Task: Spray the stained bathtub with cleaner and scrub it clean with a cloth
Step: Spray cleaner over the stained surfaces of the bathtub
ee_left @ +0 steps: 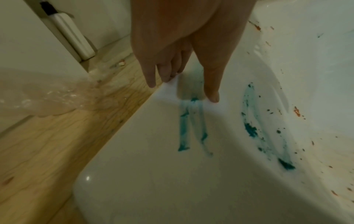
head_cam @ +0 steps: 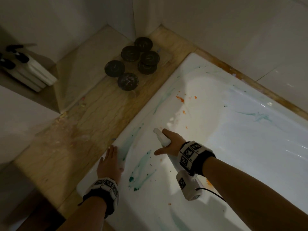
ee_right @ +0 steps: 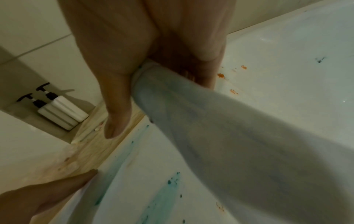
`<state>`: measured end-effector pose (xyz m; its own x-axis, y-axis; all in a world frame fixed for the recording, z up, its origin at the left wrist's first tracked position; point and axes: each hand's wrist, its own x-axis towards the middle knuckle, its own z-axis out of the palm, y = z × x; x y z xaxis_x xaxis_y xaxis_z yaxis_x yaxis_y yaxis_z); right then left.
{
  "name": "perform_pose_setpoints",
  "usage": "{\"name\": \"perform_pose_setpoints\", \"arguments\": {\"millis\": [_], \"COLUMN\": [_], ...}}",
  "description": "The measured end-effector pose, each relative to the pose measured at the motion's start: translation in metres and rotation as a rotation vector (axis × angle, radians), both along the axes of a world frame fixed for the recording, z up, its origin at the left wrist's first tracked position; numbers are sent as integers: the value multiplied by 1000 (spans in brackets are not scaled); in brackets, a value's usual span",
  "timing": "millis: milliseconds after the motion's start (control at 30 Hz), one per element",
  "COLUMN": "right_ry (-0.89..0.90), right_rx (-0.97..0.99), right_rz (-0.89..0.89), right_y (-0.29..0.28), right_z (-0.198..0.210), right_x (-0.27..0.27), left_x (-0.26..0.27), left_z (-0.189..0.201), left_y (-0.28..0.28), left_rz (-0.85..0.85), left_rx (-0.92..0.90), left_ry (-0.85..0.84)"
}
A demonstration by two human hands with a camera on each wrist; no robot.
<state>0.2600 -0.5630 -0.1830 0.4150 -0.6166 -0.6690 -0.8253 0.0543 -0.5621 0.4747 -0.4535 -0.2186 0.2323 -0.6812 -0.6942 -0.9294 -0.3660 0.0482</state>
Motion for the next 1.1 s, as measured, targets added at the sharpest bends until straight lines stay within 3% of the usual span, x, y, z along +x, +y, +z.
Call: {"name": "perform_pose_setpoints", "arguments": {"millis": [133,333,700,867,1000,1100], "right_ry": [-29,-18,-46,56,8,67], "right_rx": [16,11,17,-1,52,63], "right_rz": [23,3,83,98,156,175], "right_y": [7,23,66,87,104,115], "right_z": [2,10,11,18,23,28], "right_x": [3,10,30,37,40,45], "left_x": [8,17,25,26,30,36], "left_z": [4,8,9,4,2,0], "left_y": [11,36,87,110,116,117], "left_rz": [-33,22,306,235,232,210], "left_rx": [35,69,200,198,174,195], "left_ry": [-108,-119,-44,-2,50,44]}}
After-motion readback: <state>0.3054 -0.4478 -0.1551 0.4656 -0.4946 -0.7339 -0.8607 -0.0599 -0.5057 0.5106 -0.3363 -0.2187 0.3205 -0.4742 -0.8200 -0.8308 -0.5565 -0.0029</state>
